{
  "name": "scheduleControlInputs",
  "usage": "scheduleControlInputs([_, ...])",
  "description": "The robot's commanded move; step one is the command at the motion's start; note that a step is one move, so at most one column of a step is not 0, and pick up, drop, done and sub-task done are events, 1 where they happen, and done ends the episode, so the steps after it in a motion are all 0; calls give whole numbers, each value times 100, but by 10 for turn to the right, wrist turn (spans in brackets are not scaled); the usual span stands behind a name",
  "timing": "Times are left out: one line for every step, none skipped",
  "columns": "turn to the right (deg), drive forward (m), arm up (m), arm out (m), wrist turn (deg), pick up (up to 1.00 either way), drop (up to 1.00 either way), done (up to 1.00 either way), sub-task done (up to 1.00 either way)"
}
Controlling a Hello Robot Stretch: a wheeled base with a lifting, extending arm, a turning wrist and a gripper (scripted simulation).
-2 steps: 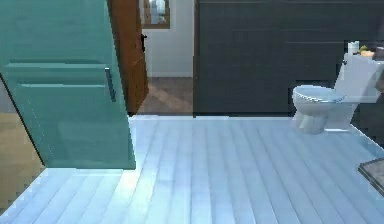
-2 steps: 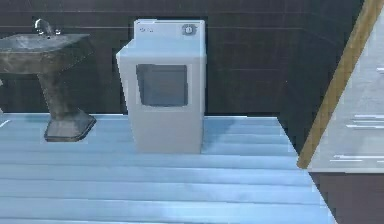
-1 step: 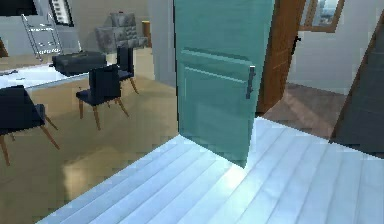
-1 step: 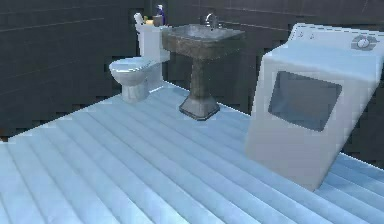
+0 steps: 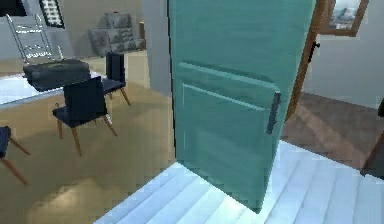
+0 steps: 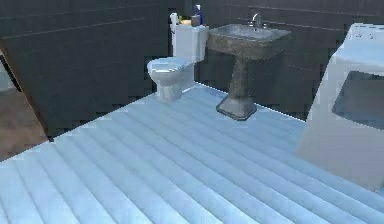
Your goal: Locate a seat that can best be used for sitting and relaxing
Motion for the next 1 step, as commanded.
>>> scheduleControlInputs([-450,0,0,0,0,0,0,0,0])
